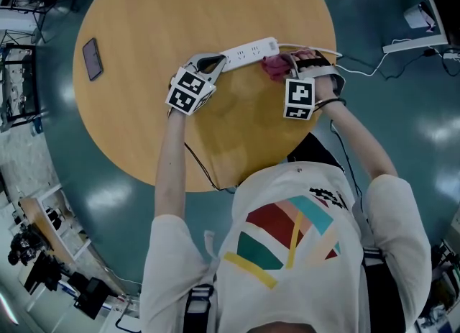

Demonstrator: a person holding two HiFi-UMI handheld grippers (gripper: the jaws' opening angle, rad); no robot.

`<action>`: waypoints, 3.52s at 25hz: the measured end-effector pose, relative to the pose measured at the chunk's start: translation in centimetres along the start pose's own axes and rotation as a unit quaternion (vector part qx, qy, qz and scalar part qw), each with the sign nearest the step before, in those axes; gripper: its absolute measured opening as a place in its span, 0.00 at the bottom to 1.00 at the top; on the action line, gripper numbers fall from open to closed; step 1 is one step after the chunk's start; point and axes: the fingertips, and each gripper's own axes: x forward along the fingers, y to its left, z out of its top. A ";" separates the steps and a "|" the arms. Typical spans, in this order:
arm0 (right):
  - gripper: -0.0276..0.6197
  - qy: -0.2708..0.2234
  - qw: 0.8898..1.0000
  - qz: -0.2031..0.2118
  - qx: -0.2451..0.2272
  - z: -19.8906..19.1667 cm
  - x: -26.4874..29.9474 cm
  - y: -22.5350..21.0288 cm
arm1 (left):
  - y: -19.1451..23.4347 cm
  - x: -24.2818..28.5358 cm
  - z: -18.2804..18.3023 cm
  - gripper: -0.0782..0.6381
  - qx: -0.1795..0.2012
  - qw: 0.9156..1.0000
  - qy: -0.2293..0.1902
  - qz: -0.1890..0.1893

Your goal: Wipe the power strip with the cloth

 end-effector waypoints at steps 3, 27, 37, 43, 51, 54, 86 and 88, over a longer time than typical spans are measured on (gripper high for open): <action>0.10 0.014 1.000 -0.003 0.001 -1.3 0.3 -0.2 | 0.1 0.0 0.0 0.17 -0.007 1.000 -0.003 0.000; 0.10 -0.269 0.665 0.354 0.600 14.2 -4.4 -9.0 | -1.0 -0.9 -1.4 0.48 0.118 0.992 0.038 -0.031; 0.10 -0.204 0.563 0.426 0.678 15.5 0.5 -7.7 | 0.1 -0.3 -1.9 0.48 0.114 0.992 0.036 -0.038; 0.10 -0.168 0.628 0.401 0.646 14.9 1.9 -6.7 | 0.3 -0.6 -2.0 0.48 0.114 0.992 0.027 -0.037; 0.10 -0.138 0.698 0.343 0.614 11.1 1.6 -7.3 | 0.6 -1.2 -2.1 0.48 0.112 0.993 0.018 -0.037; 0.10 -0.121 0.717 0.312 0.612 8.0 1.7 -7.7 | 0.7 -1.3 -2.3 0.48 0.112 0.993 0.015 -0.036; 0.10 -0.113 0.698 0.225 0.670 -3.0 1.9 -9.4 | 1.3 -4.1 1.9 0.17 -0.057 0.995 -0.065 0.044; 0.10 -0.111 0.697 0.224 0.672 -2.4 2.3 -9.4 | 0.0 -3.1 3.1 0.17 -0.045 0.995 -0.069 0.058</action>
